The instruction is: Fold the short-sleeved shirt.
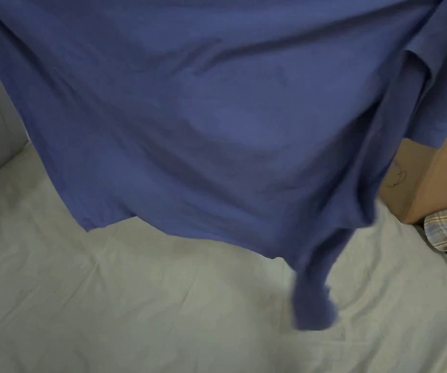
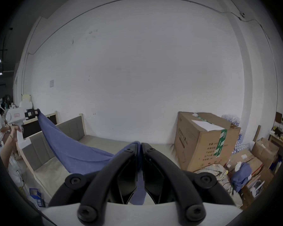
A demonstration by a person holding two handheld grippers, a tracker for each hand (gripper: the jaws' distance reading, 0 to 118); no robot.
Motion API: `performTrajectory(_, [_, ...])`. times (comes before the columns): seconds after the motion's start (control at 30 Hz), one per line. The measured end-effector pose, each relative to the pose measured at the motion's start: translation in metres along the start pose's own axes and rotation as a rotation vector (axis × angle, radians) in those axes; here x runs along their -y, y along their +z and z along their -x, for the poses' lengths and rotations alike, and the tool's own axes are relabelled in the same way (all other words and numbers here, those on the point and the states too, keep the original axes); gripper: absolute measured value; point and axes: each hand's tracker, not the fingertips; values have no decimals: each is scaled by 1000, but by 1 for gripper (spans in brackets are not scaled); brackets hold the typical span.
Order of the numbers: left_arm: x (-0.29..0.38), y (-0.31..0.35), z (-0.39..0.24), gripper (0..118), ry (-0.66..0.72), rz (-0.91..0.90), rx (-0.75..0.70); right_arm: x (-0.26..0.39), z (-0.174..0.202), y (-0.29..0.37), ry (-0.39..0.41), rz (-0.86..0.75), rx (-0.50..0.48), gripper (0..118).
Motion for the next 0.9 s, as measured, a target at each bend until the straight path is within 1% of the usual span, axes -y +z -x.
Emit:
performTrajectory(0.07, [-5,5,-2,0,-3,-11,-6,-4,3,0,15,-5,12,4])
performTrajectory(0.17, [-8,4,-4,0,-30,-17,-30,-10,3,-5,8,2,13,4])
performTrajectory(0.2, [-8,1,-5,0,-33,-13,-33,-12,4,-8,6,6,23,4])
performTrajectory(0.27, [-6,-5,-8,0,-32,-1,-40,-14,7,-20,26,22,61,4])
performTrajectory(0.37, [-3,-12,-10,0,-55,26,-62,-18,16,-39,8,28,88,4])
performTrajectory(0.7, [5,-46,-11,0,-80,99,-102,-41,19,-144,16,72,198,4])
performTrajectory(0.83, [5,-64,-18,0,-80,110,-121,-53,21,-191,46,78,252,4])
performTrajectory(0.9, [5,-63,-17,0,-74,111,-119,-61,21,-214,68,58,307,4])
